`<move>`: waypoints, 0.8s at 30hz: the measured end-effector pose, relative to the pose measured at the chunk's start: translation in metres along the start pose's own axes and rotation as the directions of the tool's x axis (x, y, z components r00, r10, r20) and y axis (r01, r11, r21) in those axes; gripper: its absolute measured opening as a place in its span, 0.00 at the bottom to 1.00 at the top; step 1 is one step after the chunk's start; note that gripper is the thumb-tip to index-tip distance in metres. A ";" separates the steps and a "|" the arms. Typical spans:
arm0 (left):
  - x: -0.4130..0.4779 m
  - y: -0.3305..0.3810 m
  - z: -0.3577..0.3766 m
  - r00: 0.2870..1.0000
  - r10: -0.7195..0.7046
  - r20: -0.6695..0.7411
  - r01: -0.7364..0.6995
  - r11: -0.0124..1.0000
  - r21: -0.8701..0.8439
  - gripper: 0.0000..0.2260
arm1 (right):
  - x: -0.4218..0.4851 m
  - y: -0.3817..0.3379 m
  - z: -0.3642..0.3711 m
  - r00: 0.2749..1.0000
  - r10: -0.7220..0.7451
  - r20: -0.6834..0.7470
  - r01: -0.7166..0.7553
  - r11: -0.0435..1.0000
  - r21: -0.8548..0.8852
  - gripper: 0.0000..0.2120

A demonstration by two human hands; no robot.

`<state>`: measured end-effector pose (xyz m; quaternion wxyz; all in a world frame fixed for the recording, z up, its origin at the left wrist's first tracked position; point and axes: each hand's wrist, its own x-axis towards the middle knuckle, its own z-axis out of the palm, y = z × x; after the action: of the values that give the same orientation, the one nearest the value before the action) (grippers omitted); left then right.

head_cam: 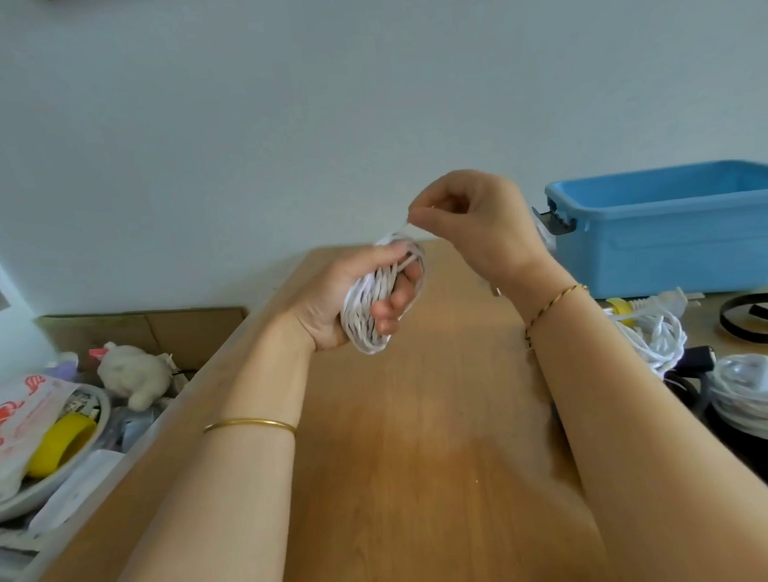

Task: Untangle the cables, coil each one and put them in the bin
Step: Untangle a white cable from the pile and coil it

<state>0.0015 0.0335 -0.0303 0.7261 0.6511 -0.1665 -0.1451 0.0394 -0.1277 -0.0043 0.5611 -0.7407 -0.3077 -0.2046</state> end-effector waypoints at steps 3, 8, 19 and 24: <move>0.000 0.006 -0.003 0.991 0.035 0.127 -0.009 0.980 -0.197 0.13 | -0.006 0.010 0.014 0.979 0.203 0.013 -0.196 0.924 0.329 0.05; 0.003 0.007 -0.005 0.976 0.128 0.175 -0.056 0.928 -0.368 0.09 | -0.007 0.005 0.038 0.967 0.256 -0.001 -0.206 0.780 0.591 0.08; -0.003 0.016 0.000 0.993 0.069 -0.093 -0.106 0.868 -0.486 0.10 | -0.016 0.004 0.042 0.976 0.080 0.204 -0.164 0.883 0.440 0.03; -0.002 0.019 0.009 0.955 -0.039 -0.294 -0.075 0.928 -0.366 0.07 | -0.017 0.005 0.043 0.988 0.046 0.148 -0.097 0.928 0.360 0.02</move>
<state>-0.0041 0.0287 -0.0111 0.8545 0.5140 -0.0313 -0.0682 0.0287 -0.0912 -0.0312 0.6737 -0.6463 -0.3510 -0.0719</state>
